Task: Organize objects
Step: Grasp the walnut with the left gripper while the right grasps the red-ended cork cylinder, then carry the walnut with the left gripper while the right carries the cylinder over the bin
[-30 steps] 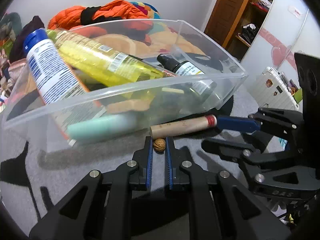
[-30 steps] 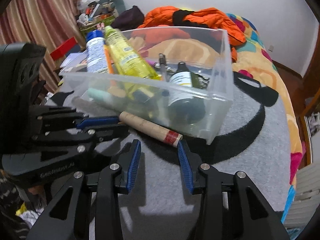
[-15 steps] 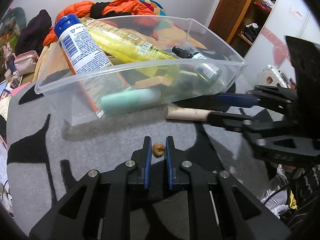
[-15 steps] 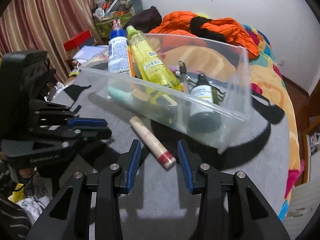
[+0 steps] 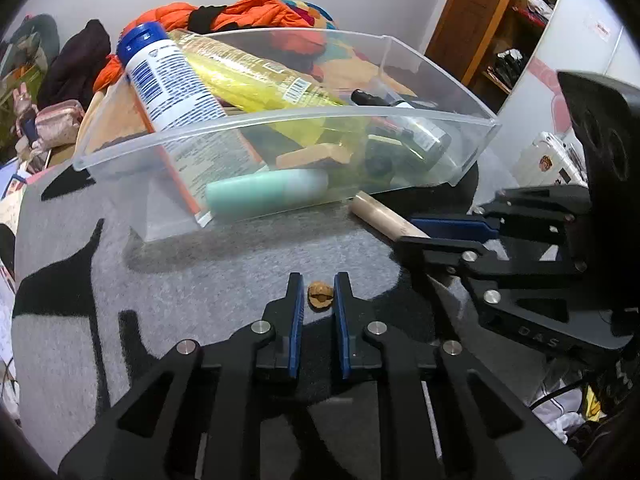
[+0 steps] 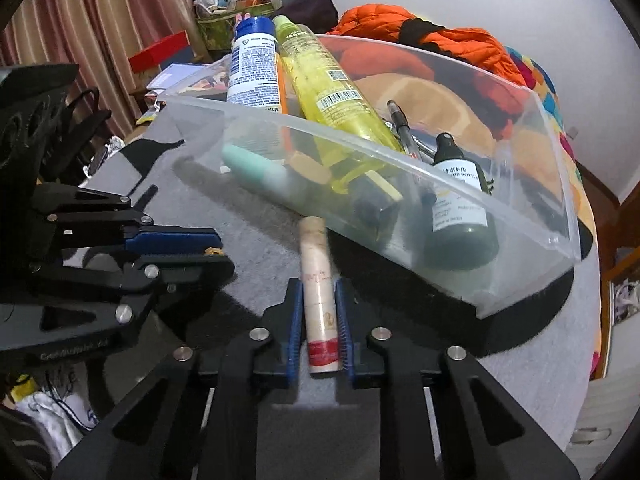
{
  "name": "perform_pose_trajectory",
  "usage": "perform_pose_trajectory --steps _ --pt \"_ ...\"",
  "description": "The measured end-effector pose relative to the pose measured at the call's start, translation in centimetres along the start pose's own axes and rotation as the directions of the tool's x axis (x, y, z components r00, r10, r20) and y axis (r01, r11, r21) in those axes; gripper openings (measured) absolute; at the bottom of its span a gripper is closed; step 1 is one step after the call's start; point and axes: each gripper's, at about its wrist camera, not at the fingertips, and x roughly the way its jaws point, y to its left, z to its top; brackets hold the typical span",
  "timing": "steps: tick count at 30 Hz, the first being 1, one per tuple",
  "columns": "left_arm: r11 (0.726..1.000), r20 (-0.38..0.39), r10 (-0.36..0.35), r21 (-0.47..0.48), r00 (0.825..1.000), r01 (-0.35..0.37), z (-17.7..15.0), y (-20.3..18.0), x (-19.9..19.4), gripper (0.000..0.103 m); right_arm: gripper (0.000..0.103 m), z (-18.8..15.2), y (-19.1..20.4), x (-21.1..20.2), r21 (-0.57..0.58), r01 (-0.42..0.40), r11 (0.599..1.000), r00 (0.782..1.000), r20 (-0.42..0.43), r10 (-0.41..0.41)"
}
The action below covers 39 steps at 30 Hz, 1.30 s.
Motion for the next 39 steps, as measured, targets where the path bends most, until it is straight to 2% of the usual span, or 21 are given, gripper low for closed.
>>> perform_pose_trajectory --steps 5,11,20,25,28,31,35,39 --pt "1.000 0.028 0.002 -0.014 1.000 -0.002 0.2 0.4 -1.0 0.013 0.014 -0.4 0.3 -1.3 0.039 -0.035 0.999 0.999 0.030 0.034" --pt "1.000 0.083 -0.011 -0.020 0.996 0.013 1.3 0.5 -3.0 0.012 0.014 0.0 0.5 -4.1 0.072 -0.057 0.996 0.993 0.104 0.050" --pt "1.000 0.190 -0.028 -0.008 0.981 0.030 3.3 0.5 -5.8 0.012 0.014 1.4 0.2 -7.0 0.090 -0.044 0.995 0.979 0.204 0.024" --pt "1.000 0.238 0.001 -0.012 0.971 0.002 4.9 1.0 -6.8 0.012 0.014 2.7 -0.8 -7.9 0.111 -0.021 0.994 0.968 0.252 -0.008" --pt "1.000 0.229 -0.027 -0.010 0.973 0.030 5.2 1.5 -6.9 0.012 0.014 3.4 -1.5 -8.2 0.130 -0.002 0.992 0.961 0.274 -0.034" --pt "1.000 0.197 -0.017 0.013 0.980 0.014 4.4 1.0 -6.2 0.012 0.014 3.8 -2.3 -8.2 0.147 0.009 0.989 0.958 0.283 -0.051" --pt "0.999 0.090 -0.046 0.015 0.995 0.045 2.5 0.6 -3.9 0.012 0.014 4.5 -3.5 -7.7 0.170 0.033 0.985 0.956 0.282 -0.081" --pt "0.999 0.007 -0.046 0.014 0.999 0.046 1.0 0.4 -1.7 0.012 0.014 5.3 -4.5 -7.2 0.193 0.054 0.980 0.954 0.281 -0.108"
